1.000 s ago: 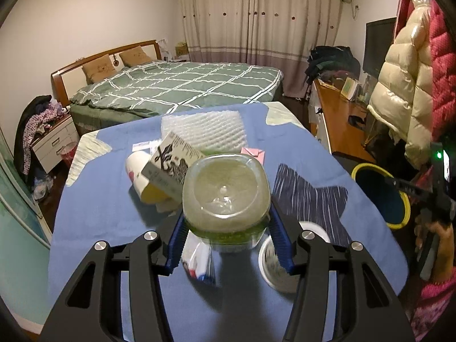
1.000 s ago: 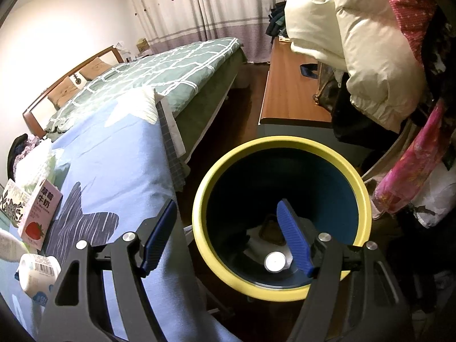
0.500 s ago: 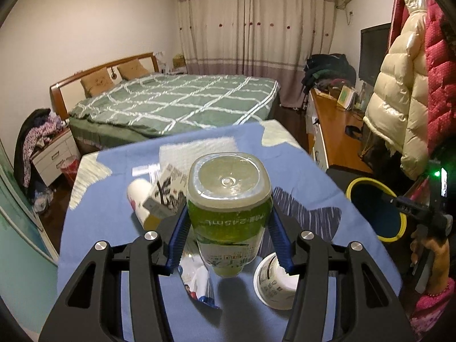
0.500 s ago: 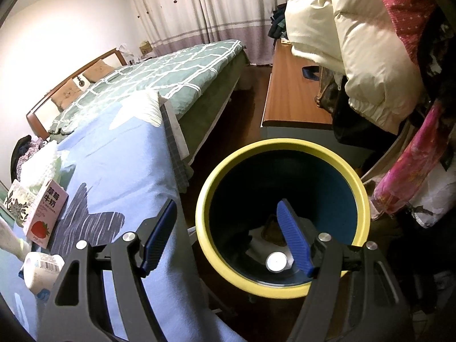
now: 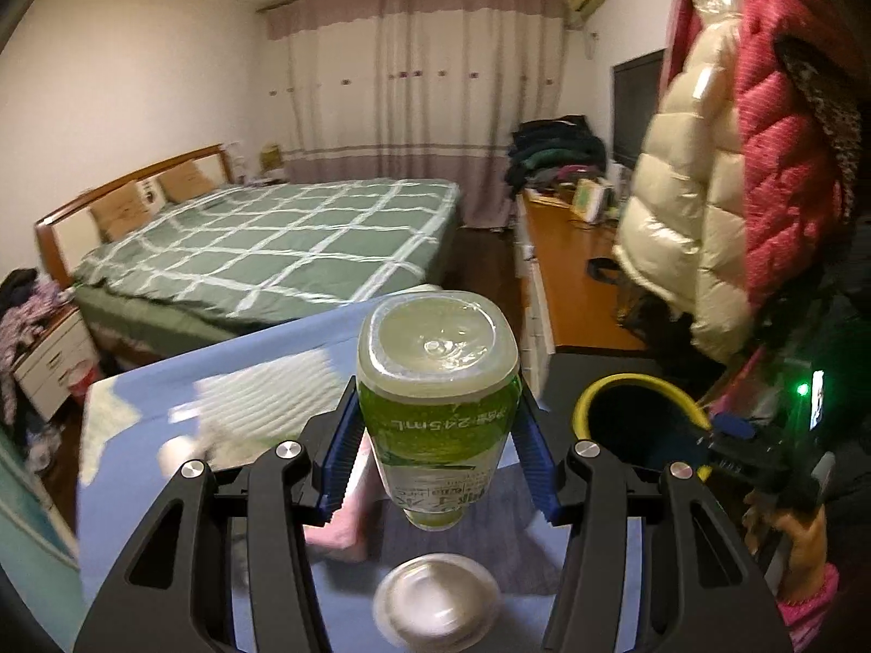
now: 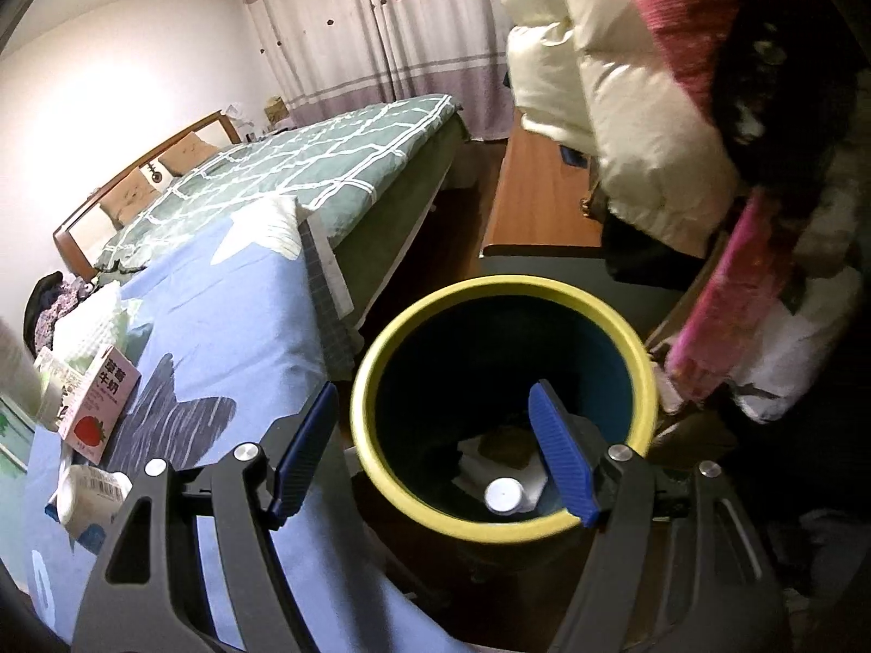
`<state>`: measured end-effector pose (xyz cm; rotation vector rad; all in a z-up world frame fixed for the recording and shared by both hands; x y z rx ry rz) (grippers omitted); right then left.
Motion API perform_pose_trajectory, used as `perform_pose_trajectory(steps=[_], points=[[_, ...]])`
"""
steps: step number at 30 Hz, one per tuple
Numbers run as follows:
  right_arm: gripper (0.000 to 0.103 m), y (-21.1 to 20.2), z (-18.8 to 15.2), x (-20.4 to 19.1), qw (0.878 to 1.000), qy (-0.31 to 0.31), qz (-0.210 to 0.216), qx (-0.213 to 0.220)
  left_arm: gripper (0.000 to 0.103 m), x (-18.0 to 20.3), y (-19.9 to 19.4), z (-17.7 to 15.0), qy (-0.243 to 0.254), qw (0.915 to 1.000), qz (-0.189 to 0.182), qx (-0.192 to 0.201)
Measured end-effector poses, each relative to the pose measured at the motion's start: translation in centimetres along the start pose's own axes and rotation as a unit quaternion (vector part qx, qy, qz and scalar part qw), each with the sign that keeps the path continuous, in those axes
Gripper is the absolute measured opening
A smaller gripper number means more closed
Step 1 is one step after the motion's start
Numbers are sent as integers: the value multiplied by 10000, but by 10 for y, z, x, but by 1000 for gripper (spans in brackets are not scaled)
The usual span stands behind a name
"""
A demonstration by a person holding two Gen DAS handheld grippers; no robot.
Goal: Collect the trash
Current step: 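Carry the coconut water bottle with the left gripper into the bin and release, then move both tools back toward the remaining items on the table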
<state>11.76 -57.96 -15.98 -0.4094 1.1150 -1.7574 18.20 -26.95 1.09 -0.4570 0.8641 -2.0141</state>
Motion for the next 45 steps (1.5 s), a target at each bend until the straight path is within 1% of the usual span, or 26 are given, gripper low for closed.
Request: perform_pose_trajectory(steps=[4, 8, 11, 14, 20, 24, 29, 31, 32, 34, 38, 39, 40, 42, 45], points=[[69, -8, -5, 15, 10000, 54, -52, 21, 52, 52, 28, 16, 274, 9989, -339, -142], [69, -16, -11, 31, 9998, 95, -163, 51, 52, 104, 61, 25, 556, 9958, -646, -343], [69, -20, -16, 40, 9997, 99, -203, 29, 52, 149, 95, 29, 757, 9914, -883, -595], [69, -21, -21, 49, 9996, 134, -262, -19, 52, 182, 126, 29, 861, 9871, -1062, -838], [69, -16, -29, 70, 9990, 294, -328, -112, 52, 232, 181, 20, 1080, 9798, -1146, -1232], [69, -12, -35, 81, 9983, 350, -425, -186, 52, 253, 214, 3, 1125, 9740, -1166, -1581], [69, -4, -43, 90, 9973, 397, -520, -334, 52, 262, 241, -17, 1134, 9687, -1071, -1929], [69, -3, -45, 92, 9971, 413, -523, -364, 63, 262, 244, -19, 1140, 9693, -1020, -1926], [69, -3, -46, 91, 9971, 408, -523, -375, 73, 262, 241, -18, 1130, 9709, -995, -1865], [69, -4, -46, 90, 9972, 386, -517, -369, 74, 260, 234, -16, 1151, 9725, -969, -1779], [69, -7, -41, 79, 9980, 276, -465, -315, 74, 245, 202, -9, 1031, 9754, -1080, -1623], [69, -8, -41, 73, 9983, 218, -445, -304, 75, 235, 186, -6, 972, 9777, -1116, -1490], [69, -8, -41, 68, 9985, 164, -427, -301, 77, 226, 173, -4, 933, 9795, -1112, -1393], [69, -7, -40, 53, 9988, 28, -372, -307, 87, 198, 143, -1, 780, 9845, -1066, -1155], [69, -4, -39, 28, 9989, -219, -258, -319, 93, 153, 105, -3, 540, 9910, -856, -879]])
Point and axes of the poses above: each gripper's, at about its wrist camera, not at the fingertips, and y roughly the way its jaws point, x to its right, z to its top, the point moved 10 cm from there along y, roughly the way its jaws point, and after that the axes turned 14 degrees about -x, right-handed, at the moved point
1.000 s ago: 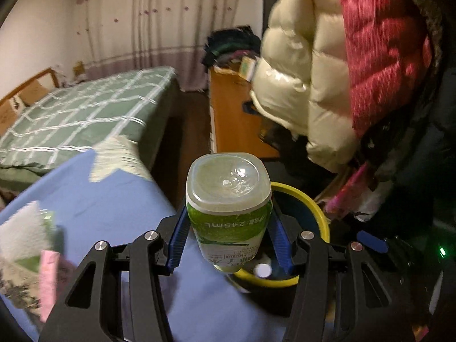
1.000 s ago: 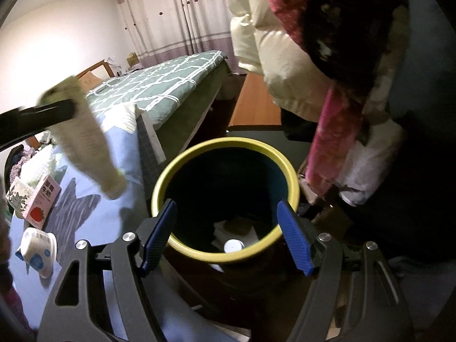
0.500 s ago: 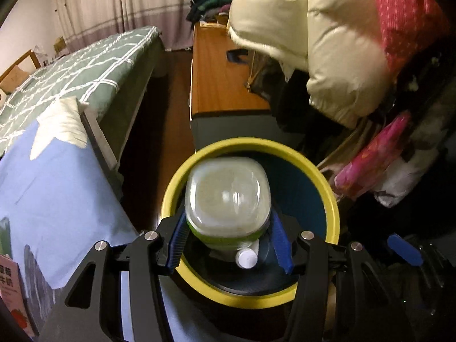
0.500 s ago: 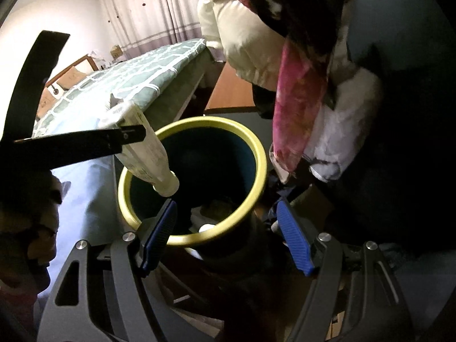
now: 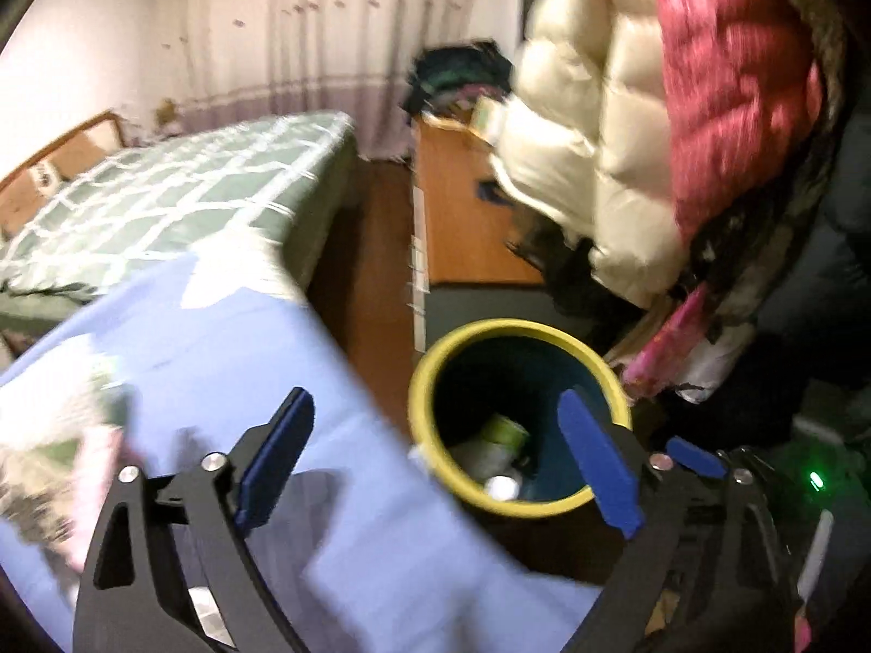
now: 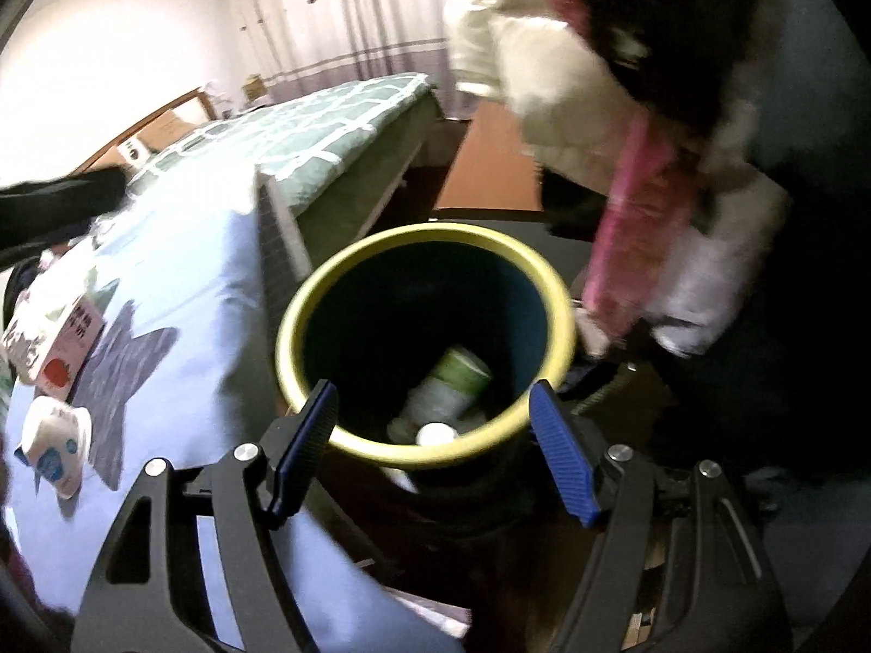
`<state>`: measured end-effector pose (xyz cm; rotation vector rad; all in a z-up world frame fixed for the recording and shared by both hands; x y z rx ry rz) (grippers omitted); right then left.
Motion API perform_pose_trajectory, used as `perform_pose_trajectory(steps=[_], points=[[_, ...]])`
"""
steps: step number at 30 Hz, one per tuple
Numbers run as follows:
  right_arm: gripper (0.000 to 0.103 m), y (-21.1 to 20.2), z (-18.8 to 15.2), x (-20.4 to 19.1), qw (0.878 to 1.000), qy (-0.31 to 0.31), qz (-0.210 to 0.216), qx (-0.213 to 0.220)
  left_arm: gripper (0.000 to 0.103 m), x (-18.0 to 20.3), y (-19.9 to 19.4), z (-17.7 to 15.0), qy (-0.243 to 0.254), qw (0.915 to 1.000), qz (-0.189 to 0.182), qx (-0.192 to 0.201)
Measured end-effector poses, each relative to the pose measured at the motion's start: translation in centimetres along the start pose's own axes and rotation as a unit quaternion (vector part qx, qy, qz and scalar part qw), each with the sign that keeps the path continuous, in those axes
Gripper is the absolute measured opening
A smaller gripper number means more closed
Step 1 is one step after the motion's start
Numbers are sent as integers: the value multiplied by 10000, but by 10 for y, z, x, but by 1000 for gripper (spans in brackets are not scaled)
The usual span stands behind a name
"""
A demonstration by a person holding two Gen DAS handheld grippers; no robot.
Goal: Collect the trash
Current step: 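Move both tools back toward the remaining items on the table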
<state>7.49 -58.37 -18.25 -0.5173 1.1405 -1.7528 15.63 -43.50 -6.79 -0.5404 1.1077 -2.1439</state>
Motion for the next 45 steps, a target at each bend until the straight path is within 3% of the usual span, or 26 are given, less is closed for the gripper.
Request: perform_pose_trajectory(steps=[3, 7, 10, 12, 18, 26, 31, 35, 41, 44, 45], points=[[69, -2, 4, -33, 9995, -293, 125, 59, 96, -51, -41, -26, -403, 9985, 290, 238], [69, -3, 11, -88, 9966, -739, 338, 140, 98, -129, -97, -74, -1114, 9878, 944, 547], [69, -4, 11, -140, 9921, -1130, 522, 178, 98, -182, -134, -113, -1669, 9729, 1434, 710], [69, -8, 8, -171, 9880, -1383, 655, 194, 98, -220, -158, -145, -2126, 9572, 1796, 798], [69, -26, -18, -268, 9698, -2184, 1055, 264, 98, -295, -184, -216, -2936, 9292, 2138, 684], [69, -43, -66, -377, 9362, -3162, 1520, 230, 98, -340, -187, -262, -3396, 9105, 2268, 648], [64, -36, -91, -419, 9198, -3560, 1646, 111, 98, -351, -195, -274, -3556, 9010, 2379, 721], [63, -13, -99, -434, 9194, -3634, 1500, -83, 98, -358, -201, -283, -3688, 8953, 2384, 749], [63, 18, -102, -438, 9236, -3583, 1308, -388, 98, -360, -195, -286, -3712, 8968, 2309, 680], [52, 27, -101, -441, 9237, -3572, 1279, -526, 98, -359, -190, -285, -3696, 8985, 2281, 638], [43, 30, -101, -442, 9230, -3571, 1296, -609, 98, -358, -189, -285, -3690, 8990, 2273, 626]])
Point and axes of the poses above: each gripper's, at about its wrist camera, not at the fingertips, and y roughly the way its jaws point, x to its right, z to its top, the point moved 10 cm from there along y, roughly the way its jaws point, and after that the axes turned 14 degrees about -x, right-handed, at the moved point
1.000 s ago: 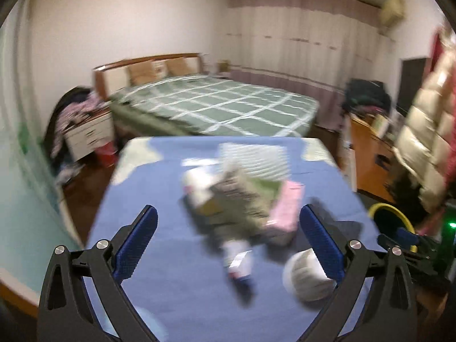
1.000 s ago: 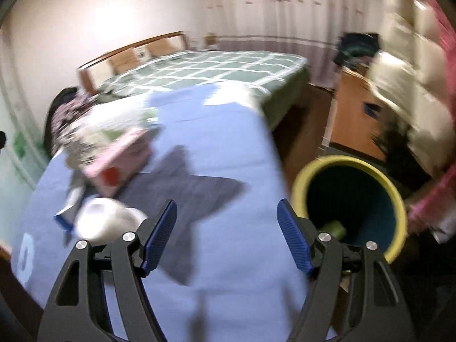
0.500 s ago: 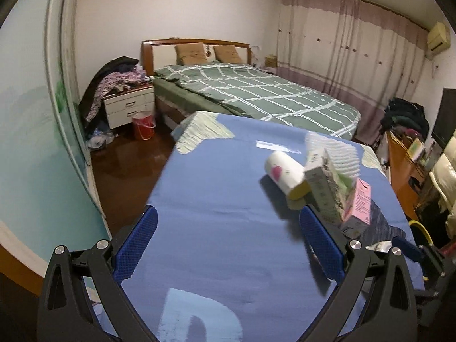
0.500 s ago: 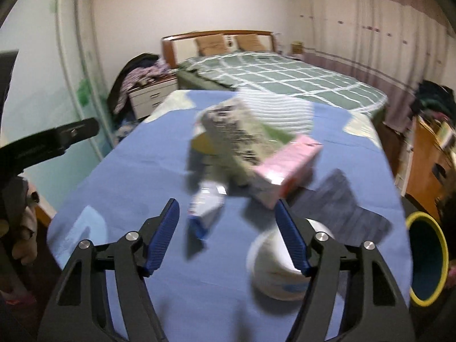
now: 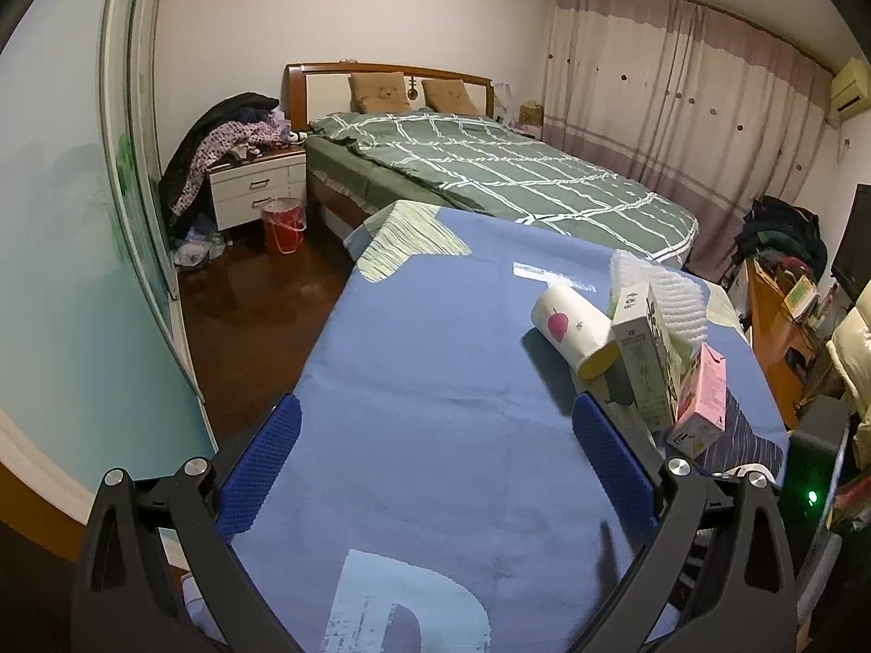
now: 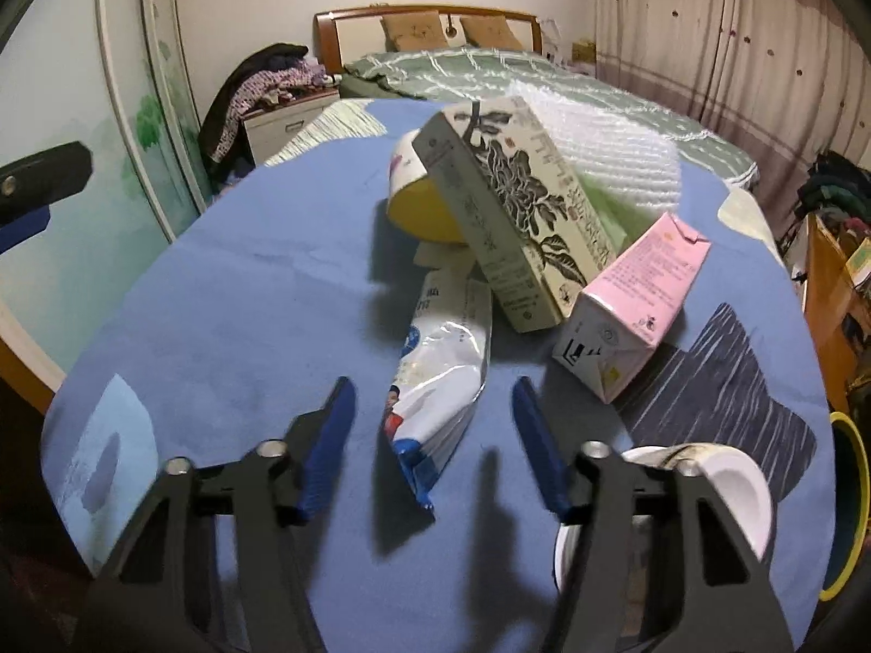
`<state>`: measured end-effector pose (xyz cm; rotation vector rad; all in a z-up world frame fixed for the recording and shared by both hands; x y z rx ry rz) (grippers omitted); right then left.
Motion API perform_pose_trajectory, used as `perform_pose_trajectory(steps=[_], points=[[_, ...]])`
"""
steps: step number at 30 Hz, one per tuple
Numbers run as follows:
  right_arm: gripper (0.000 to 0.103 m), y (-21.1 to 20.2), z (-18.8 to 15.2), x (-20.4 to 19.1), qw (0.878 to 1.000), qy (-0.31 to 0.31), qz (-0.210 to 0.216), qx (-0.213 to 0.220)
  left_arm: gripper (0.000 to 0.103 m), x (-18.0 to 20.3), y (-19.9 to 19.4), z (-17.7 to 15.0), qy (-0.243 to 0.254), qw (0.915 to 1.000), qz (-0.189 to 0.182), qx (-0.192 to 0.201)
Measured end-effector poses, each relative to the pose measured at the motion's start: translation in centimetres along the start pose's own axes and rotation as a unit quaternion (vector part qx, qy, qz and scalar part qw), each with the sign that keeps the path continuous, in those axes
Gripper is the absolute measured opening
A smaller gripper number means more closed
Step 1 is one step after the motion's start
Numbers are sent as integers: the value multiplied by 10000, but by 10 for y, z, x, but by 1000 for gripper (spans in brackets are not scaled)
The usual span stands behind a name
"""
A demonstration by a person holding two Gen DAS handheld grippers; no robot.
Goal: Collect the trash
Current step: 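Move both tools back toward the remaining items on the table, then grasp the white tube packet with the right gripper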
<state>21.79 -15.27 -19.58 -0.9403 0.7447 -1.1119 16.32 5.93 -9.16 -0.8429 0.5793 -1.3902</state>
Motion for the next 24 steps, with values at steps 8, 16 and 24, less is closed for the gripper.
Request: perform_pose_trajectory(steps=[8, 16, 24], points=[[36, -7, -5, -7, 9997, -122, 224, 32, 98, 5, 16, 9, 2, 10000, 4, 16], [36, -58, -9, 8, 9977, -45, 453, 496, 98, 10, 46, 47, 67, 9989, 277, 367], [36, -116, -19, 92, 9898, 769, 112, 1192, 98, 12, 100, 67, -51, 9982, 424, 412]])
Point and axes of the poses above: each gripper's, at about its wrist camera, not at the fingertips, and y roughly the way its jaws point, x to its right, z to its top, the point moved 10 cm from there along y, roughly the way its jaws point, and after that the axes turned 14 degrees about -x, right-handed, at the moved point
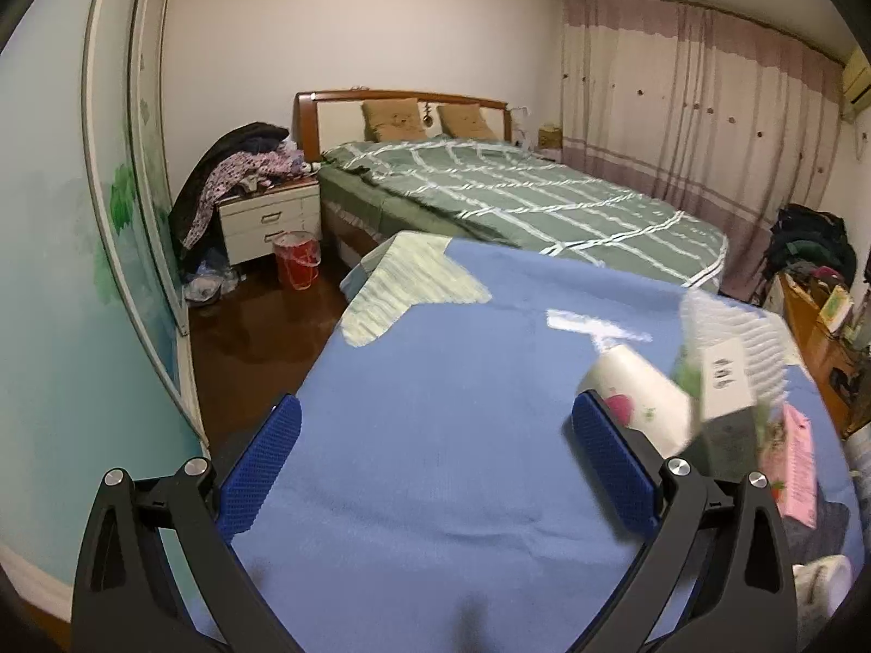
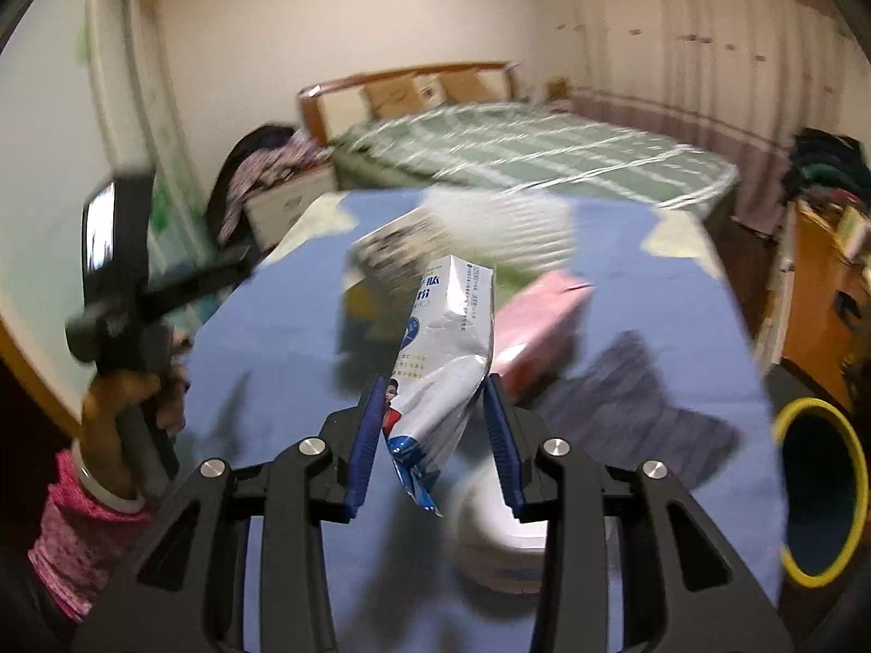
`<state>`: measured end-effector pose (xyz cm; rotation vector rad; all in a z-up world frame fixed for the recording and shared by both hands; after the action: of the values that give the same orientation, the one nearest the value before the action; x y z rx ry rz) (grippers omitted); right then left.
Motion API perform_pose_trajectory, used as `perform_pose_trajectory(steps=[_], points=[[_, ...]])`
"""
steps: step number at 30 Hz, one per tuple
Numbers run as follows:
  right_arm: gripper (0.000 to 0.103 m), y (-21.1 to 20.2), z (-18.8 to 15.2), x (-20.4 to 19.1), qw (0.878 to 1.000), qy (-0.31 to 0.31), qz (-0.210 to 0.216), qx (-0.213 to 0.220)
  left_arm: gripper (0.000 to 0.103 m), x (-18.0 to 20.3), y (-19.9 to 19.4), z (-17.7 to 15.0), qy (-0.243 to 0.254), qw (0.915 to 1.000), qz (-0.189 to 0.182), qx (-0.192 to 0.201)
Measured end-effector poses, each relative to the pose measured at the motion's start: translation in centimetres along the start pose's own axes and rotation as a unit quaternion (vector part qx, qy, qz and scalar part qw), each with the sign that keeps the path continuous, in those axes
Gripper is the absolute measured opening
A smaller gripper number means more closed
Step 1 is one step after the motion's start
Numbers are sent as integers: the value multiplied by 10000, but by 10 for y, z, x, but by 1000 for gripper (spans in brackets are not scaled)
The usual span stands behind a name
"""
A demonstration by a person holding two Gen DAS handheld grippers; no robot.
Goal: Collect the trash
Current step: 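Carry the tube packet with the right gripper into the bin and release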
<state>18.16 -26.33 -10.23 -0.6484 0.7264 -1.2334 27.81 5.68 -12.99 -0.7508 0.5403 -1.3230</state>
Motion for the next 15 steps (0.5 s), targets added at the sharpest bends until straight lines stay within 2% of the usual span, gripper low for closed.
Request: perform_pose_trajectory(steps=[4, 7, 11, 15], points=[[36, -24, 5, 83, 9951, 747, -567, 317, 98, -9, 9, 2, -205, 9998, 3, -7], [37, -30, 0, 158, 9835, 1405, -1068, 393, 98, -20, 12, 1, -428, 9991, 37, 18], [37, -28, -23, 253, 9581, 2213, -1797, 272, 98, -26, 17, 0, -526, 9986, 106, -32], [37, -22, -53, 307, 9380, 2756, -2100, 79, 98, -26, 18, -2, -526, 9985, 155, -32]])
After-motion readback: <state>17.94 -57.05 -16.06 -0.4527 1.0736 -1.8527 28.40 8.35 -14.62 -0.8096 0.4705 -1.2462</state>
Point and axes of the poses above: each gripper's, at about its wrist camera, not at the fingertips, and y roughly the way its jaws point, x to its right, z to its top, the point moved 10 cm from there along y, roughly the way its jaws point, and after that the axes turned 14 degrees about -x, right-handed, at the moved point
